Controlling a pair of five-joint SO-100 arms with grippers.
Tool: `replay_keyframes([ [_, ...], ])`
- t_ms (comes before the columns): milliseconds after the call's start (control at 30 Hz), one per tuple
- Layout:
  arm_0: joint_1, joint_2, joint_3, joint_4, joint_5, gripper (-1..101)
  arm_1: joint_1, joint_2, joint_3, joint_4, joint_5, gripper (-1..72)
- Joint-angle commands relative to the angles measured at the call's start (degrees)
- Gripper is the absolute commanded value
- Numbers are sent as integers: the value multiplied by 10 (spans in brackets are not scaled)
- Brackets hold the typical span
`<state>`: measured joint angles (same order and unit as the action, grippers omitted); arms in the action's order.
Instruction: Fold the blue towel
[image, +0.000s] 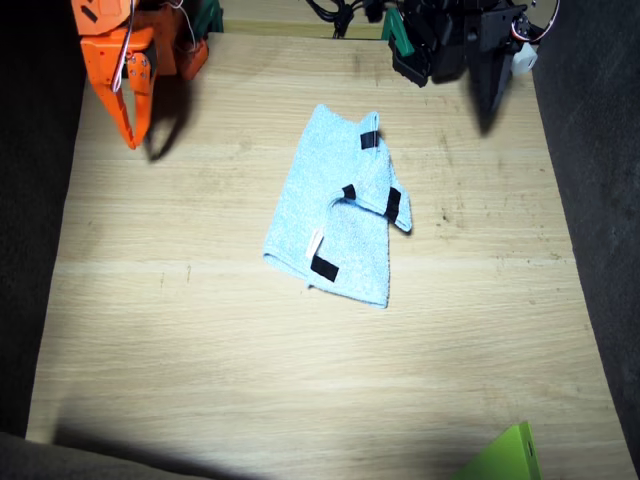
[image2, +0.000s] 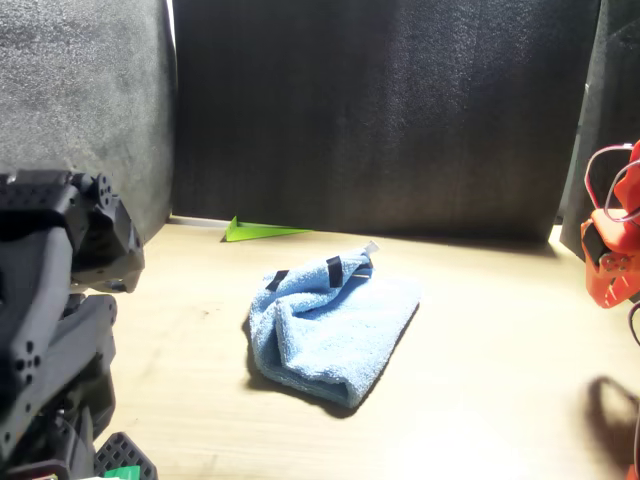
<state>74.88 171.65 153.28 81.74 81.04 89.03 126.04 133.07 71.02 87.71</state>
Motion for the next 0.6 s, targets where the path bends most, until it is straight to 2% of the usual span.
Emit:
replay_keyframes([
  [0, 24, 103, 33, 46, 20, -4, -28, 7, 40, -50, -18, -1],
  [133, 25, 102, 29, 63, 16, -4, -49, -5, 91, -102, -25, -1],
  [367, 25, 102, 29, 64, 15, -4, -78, 68, 122, -90, -24, -1],
  [467, 28, 102, 29, 64, 11, -4, -74, 189, 163, -58, -33, -1],
  [567, 44, 102, 29, 64, 1, -4, -74, 432, 227, 41, -38, -1],
])
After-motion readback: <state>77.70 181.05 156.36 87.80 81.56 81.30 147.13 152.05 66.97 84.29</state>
